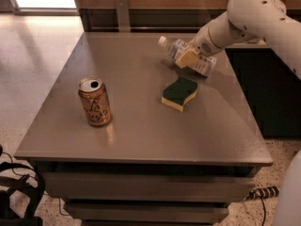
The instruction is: Knock blue plastic bottle over
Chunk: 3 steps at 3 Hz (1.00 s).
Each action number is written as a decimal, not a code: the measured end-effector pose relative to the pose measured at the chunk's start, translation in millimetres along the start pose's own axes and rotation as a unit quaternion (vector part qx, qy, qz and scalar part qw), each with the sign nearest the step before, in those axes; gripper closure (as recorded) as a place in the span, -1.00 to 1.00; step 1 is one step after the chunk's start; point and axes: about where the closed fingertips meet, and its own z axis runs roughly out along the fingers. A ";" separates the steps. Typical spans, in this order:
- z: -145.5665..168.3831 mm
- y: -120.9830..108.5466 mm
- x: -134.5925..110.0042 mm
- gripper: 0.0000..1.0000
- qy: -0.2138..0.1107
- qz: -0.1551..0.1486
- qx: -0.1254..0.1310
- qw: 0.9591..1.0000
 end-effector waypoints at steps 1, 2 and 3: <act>-1.1 -0.4 -1.0 1.00 0.000 0.000 0.000 1.000; 1.9 1.2 -0.9 0.66 0.001 0.000 -0.002 1.000; 2.9 1.9 -1.0 0.19 0.001 0.000 -0.003 1.000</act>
Offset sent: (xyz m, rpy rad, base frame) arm 0.0000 0.0000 0.0015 0.0000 0.0000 0.0000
